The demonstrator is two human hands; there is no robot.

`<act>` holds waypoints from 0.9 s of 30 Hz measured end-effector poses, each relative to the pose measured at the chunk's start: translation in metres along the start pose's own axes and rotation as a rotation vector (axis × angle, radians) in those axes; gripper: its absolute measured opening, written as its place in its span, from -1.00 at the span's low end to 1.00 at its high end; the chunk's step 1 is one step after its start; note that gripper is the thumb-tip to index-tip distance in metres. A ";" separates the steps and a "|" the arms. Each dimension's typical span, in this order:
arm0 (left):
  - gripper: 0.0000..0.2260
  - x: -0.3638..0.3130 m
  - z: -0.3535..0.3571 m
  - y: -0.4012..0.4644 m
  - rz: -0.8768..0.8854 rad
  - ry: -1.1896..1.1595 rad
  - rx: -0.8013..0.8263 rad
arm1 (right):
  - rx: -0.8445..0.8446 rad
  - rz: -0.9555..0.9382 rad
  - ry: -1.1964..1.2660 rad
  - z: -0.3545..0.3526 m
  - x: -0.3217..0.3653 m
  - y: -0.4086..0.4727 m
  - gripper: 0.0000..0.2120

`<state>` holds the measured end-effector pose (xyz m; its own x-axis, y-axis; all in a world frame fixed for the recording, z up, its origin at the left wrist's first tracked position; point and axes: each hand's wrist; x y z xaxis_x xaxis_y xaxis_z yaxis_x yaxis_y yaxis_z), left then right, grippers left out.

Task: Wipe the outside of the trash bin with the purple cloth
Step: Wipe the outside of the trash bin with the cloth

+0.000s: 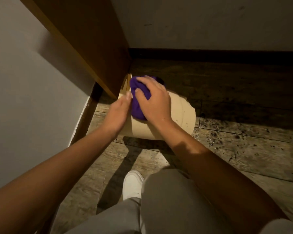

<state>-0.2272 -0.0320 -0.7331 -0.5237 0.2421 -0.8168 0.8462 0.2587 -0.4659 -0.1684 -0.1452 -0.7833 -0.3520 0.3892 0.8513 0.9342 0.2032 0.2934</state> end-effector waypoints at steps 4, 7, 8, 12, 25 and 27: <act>-0.63 -0.004 0.003 0.016 -0.031 -0.068 -0.110 | 0.061 -0.098 -0.241 0.000 -0.009 -0.025 -0.56; -0.64 -0.001 0.000 0.016 -0.138 -0.027 -0.166 | -0.015 0.066 -0.281 -0.019 -0.050 -0.033 -0.59; -0.64 0.002 -0.004 0.016 -0.160 -0.025 -0.174 | -0.047 0.116 -0.282 -0.025 -0.064 -0.035 -0.62; -0.63 0.007 -0.012 0.014 -0.206 -0.053 -0.195 | -0.105 0.310 -0.286 -0.051 -0.102 -0.038 -0.73; -0.56 -0.030 0.005 0.041 -0.201 0.023 -0.200 | 0.138 -0.138 -0.320 -0.016 -0.019 -0.023 -0.53; -0.61 -0.023 0.000 0.038 -0.255 0.028 -0.194 | 0.065 -0.010 -0.308 -0.034 -0.049 -0.029 -0.54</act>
<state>-0.1826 -0.0272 -0.7318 -0.7216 0.1713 -0.6708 0.6537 0.4875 -0.5788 -0.1764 -0.2010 -0.8190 -0.3721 0.6383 0.6739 0.9282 0.2617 0.2646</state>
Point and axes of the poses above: each hand's wrist, its own y-axis towards the middle knuckle, its own z-axis out of the palm, x = y × z, and after that the axes turned 8 degrees about -z, right-handed
